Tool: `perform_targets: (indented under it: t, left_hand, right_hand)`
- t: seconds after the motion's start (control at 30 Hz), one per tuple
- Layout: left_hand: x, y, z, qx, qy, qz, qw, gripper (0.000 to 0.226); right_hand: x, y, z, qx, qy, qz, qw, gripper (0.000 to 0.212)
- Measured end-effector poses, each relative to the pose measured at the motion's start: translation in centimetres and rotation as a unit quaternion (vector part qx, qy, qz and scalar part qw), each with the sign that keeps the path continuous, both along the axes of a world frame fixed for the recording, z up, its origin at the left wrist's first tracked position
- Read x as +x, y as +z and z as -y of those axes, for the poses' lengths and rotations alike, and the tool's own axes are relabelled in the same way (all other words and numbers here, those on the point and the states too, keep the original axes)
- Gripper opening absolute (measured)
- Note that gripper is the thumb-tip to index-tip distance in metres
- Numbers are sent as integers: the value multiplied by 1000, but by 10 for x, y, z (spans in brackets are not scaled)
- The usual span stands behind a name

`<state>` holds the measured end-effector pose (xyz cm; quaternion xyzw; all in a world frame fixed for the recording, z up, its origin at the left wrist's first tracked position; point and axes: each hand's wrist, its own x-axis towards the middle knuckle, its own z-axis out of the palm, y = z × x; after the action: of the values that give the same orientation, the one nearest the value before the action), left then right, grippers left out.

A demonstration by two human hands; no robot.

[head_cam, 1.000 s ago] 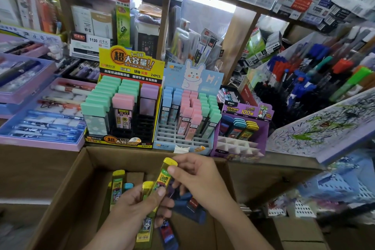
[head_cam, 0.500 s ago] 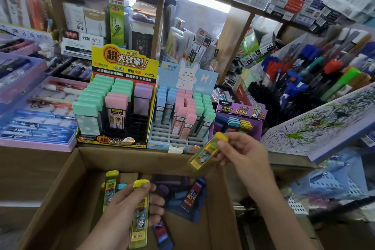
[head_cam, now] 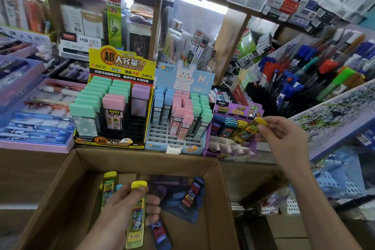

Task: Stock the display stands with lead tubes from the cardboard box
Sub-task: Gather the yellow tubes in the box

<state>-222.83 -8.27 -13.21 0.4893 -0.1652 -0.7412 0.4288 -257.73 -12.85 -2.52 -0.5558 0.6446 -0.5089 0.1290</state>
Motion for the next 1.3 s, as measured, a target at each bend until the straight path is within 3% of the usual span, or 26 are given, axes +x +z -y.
perform_targets:
  t: [0.23,0.47,0.73,1.0,1.13,1.3]
  left_hand:
    - [-1,1,0,-10,-2,18,1000,21]
    - [-4,3,-2,-19,-6,32,999,23]
    - [-3,4,-2,-38,-25,33,998,23]
    - [-2,0,-4,-67,-29,35,997,19]
    - [-1,-4,-4,-72,-28,30,997,17]
    - [-2,-5,-4,-95,-37,50,994,11]
  right_hand:
    - [2,-13,5,32,13,-55,998,16]
    - [6,-20,15,70,-36,2,997,15]
    - [4,-21,16,104,-52,-37,992,12]
    - [12,-24,2,72,-70,-17,995,12]
    - [36,-23,-12,65,-27,-5,998,11]
    - [98,-41,-30,185,101,24,977,8]
